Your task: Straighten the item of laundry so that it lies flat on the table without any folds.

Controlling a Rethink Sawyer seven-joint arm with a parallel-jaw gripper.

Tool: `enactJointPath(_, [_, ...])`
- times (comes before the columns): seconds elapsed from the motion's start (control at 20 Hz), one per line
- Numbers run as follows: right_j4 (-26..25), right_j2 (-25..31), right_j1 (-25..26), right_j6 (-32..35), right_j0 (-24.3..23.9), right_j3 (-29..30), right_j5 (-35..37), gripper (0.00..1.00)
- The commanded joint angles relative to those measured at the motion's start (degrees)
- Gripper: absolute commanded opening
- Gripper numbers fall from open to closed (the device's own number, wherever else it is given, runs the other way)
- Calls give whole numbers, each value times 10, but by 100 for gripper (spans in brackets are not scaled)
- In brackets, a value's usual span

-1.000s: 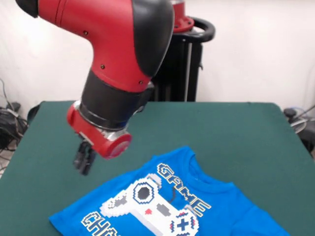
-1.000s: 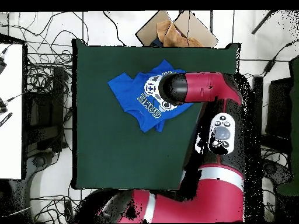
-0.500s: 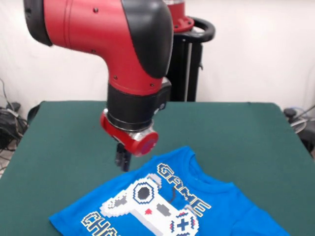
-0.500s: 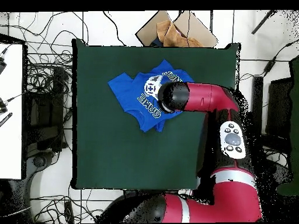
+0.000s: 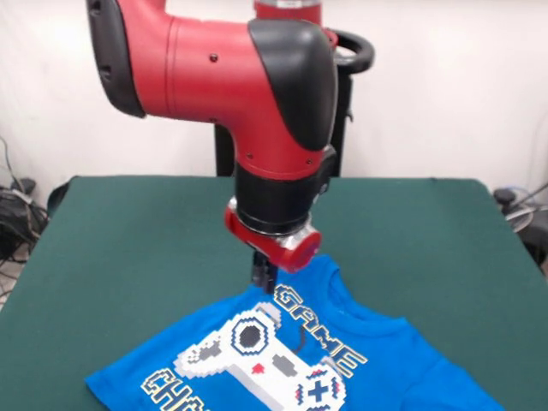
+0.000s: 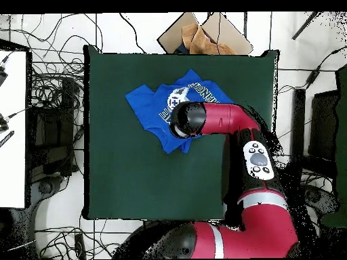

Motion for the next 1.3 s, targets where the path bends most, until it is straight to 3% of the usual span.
enactJointPath(0.05, [19, 79, 14, -100, -1, 50, 71, 0])
enactJointPath(0.45, [16, 93, 15, -79, 5, 46, 79, 0])
enactJointPath(0.65, [-4, 69, -26, -39, 21, 74, 37, 0])
enactJointPath(0.9, [12, 79, -78, -51, 12, 116, 49, 0])
enactJointPath(1.3, [1, 72, -80, -44, 17, 121, 51, 0])
